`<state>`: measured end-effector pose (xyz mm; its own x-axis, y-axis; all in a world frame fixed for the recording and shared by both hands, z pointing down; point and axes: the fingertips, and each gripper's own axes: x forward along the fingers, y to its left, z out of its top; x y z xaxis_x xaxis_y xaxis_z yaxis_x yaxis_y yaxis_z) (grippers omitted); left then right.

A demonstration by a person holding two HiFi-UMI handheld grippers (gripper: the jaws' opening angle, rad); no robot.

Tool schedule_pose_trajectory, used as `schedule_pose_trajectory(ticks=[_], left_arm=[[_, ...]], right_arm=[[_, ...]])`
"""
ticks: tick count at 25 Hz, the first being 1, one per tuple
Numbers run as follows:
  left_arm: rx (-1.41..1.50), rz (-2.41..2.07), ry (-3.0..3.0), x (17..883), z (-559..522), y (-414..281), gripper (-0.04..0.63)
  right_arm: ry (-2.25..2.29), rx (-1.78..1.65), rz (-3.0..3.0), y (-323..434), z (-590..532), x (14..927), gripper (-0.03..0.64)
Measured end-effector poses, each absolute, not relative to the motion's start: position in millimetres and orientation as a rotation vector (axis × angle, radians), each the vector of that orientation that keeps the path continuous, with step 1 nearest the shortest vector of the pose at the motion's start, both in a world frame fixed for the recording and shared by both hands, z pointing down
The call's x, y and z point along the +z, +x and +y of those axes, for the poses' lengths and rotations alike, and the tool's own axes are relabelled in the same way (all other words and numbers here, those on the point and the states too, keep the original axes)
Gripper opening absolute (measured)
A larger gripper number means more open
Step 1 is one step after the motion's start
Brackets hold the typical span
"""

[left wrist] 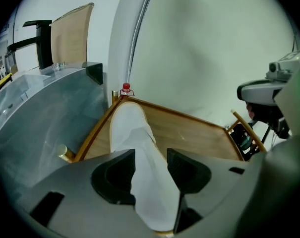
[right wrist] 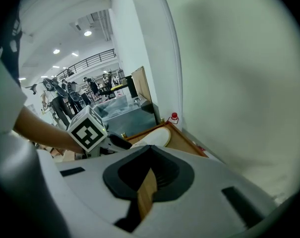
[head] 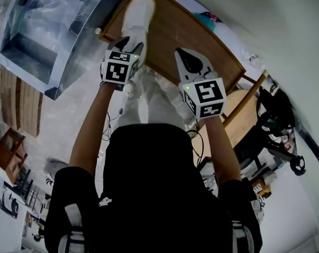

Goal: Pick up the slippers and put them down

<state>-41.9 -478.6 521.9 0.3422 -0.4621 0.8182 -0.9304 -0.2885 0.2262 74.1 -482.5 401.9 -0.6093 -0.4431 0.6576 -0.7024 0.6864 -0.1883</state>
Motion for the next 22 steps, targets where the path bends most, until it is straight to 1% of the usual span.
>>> schedule_pose_trajectory(ticks=[10,13,22], left_arm=[[0.86,-1.181,1.824,547,-482,-36,0.184],[0.879,-1.184,1.817,551,-482,-37,0.165],[0.936,-1.193,1.824,556,-482,-39,0.081]], right_arm=[[0.845,0.607,-2.315,74,-486,413,-0.001],[0.846,0.612,-2.314,75,-486,415,-0.002],[0.845,0.613,-2.305,74,-485,418,0.0]])
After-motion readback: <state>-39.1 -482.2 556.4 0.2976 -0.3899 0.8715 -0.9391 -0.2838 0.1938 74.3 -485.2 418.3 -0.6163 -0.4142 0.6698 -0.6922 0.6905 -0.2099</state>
